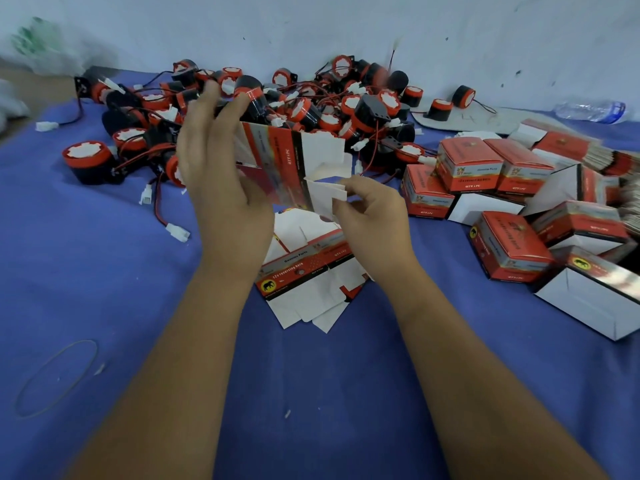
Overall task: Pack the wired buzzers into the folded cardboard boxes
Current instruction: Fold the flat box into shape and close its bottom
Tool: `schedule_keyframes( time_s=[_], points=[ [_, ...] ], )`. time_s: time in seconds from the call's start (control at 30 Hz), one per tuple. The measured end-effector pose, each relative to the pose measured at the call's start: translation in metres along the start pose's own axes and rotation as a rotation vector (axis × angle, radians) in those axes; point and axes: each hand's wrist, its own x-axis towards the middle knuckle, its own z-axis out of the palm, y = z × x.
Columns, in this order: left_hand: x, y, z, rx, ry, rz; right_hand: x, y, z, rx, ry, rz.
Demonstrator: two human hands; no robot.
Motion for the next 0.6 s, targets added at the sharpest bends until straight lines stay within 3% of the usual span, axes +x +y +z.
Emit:
schedule_keyframes(
  time_s=[0.23,0.4,0.5,0.6],
  points=[
    [-0.009,-0.006,0.003,0.287,-0.197,0.024,0.0,0.004,-0.007,-0.022,-0.002,0.047],
    [-0.012,-0.004,0.008,0.271,-0.202,0.098,0.005,0.006,-0.006,0.028,0.0,0.123],
    [-0.015,-0.004,0.008,0.203,-0.353,0.158,0.006,0.004,-0.009,0.201,0.138,0.246],
    [-0.015,-0.004,0.009,0.115,-0.466,0.069,0.006,0.005,-0.018,0.469,0.217,0.359]
  ],
)
